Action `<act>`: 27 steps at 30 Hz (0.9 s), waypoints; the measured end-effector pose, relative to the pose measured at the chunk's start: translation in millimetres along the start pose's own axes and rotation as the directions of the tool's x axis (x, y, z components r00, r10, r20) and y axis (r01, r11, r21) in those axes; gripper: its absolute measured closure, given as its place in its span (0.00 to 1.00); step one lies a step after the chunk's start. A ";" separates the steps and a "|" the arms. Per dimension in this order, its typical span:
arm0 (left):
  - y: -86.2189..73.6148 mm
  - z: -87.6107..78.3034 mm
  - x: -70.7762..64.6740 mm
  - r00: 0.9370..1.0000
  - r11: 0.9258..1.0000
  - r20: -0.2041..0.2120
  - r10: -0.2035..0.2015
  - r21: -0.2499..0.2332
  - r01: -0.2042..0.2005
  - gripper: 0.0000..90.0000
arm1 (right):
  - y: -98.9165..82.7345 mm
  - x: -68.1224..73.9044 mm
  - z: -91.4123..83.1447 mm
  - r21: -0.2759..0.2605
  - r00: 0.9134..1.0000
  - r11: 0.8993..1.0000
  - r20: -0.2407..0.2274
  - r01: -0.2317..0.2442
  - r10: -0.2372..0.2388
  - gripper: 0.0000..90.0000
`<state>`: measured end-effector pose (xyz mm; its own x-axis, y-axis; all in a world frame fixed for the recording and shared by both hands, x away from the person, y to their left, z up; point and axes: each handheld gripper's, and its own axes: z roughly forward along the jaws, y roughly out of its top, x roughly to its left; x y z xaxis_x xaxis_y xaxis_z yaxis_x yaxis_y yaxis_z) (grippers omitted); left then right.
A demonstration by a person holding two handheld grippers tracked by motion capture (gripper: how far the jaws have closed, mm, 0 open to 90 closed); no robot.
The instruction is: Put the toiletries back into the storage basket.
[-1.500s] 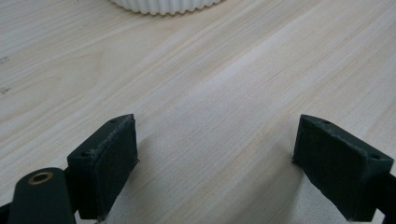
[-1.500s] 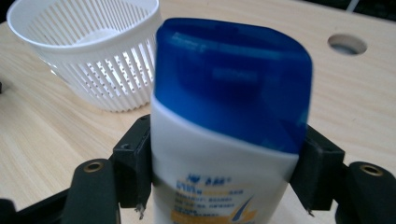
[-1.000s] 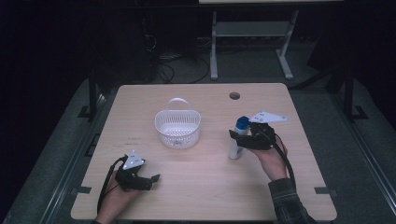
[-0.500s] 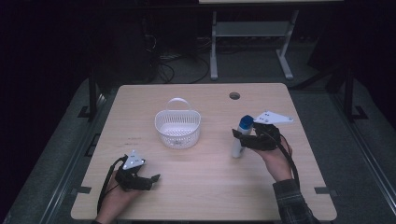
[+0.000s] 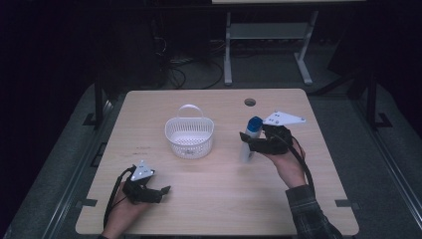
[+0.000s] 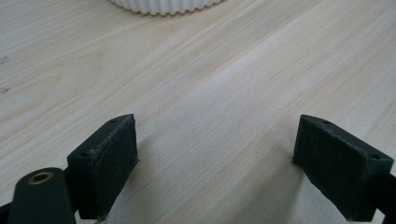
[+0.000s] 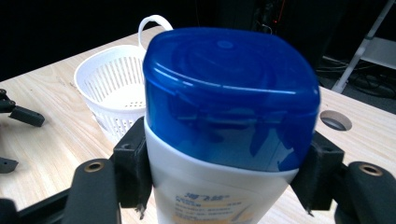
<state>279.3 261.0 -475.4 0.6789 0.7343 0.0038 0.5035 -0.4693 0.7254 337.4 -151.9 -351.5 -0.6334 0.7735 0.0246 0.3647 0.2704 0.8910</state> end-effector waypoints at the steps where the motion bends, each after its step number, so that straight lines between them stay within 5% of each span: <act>1: 0.0 0.0 0.1 1.000 1.000 -0.001 0.001 0.000 -0.001 0.14 | 1.5 1.0 1.2 0.004 1.000 1.000 -0.001 0.004 -0.004 0.37; 27: 0.0 0.1 0.0 1.000 1.000 -0.001 0.000 -0.001 0.000 0.14 | 44.3 19.7 25.3 -0.008 0.997 0.998 -0.059 0.058 -0.059 0.37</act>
<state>279.3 260.9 -475.4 0.6780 0.7350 0.0042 0.5034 -0.4685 0.7260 358.3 -110.2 -323.0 -0.6931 0.7209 -0.0010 0.3214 0.3102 0.8947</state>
